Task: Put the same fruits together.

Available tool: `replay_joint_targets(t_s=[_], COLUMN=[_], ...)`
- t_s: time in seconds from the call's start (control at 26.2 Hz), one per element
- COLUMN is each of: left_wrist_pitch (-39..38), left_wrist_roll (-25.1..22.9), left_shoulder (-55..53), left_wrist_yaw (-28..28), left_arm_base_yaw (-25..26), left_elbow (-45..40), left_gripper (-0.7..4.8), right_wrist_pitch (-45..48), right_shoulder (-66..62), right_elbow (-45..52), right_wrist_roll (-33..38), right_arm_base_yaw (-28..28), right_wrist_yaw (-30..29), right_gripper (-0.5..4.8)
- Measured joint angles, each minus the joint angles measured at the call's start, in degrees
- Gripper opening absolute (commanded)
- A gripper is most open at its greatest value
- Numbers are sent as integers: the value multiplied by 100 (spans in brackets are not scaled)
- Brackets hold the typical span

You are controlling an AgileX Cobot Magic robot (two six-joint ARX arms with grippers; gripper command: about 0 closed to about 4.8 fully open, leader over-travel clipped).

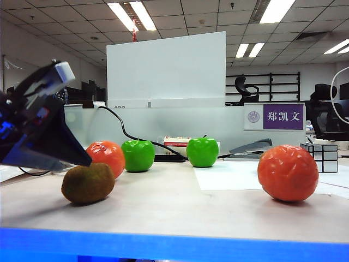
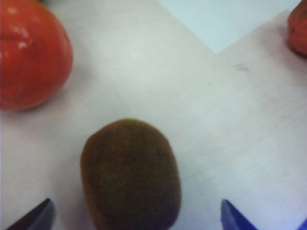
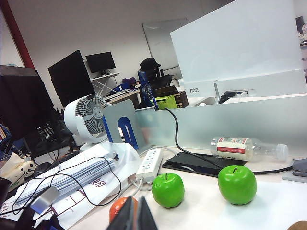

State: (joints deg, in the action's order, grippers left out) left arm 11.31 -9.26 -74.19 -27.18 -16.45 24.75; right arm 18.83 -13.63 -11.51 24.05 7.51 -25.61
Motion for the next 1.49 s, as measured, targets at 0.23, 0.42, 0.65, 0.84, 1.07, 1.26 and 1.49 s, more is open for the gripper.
replay_joint_targets(t_s=[0.23, 0.42, 0.65, 0.84, 1.07, 1.26, 1.49], left_wrist_pitch=[557, 815, 1102, 1255, 1366, 1561, 1805], left_wrist_roll=[13, 22, 22, 26, 68, 181, 501], left_shoulder=[-579, -859, -1314, -1401, -1401, -1403, -1414], left_wrist_yaw=[-107, -111, -116, -114, -111, -144, -433], left_arm_base_yaw=[0, 0, 0, 0, 0, 0, -240], left_elbow=[0, 2, 13, 17, 17, 15, 142], left_gripper=[479, 479, 479, 162, 10, -6, -6], right_wrist_pitch=[17, 15, 31, -24, -291, -931, -1766], right_shoulder=[0, 0, 0, 0, 0, 0, 0], right_elbow=[0, -4, -76, -76, -76, -76, -74], right_wrist_roll=[0, 0, -4, -4, -7, -385, -909], right_arm_base_yaw=[0, 0, 0, 0, 0, 0, 0], right_wrist_yaw=[2, 2, 2, 2, 4, 4, 46], right_gripper=[22, 22, 22, 22, 22, 22, 22])
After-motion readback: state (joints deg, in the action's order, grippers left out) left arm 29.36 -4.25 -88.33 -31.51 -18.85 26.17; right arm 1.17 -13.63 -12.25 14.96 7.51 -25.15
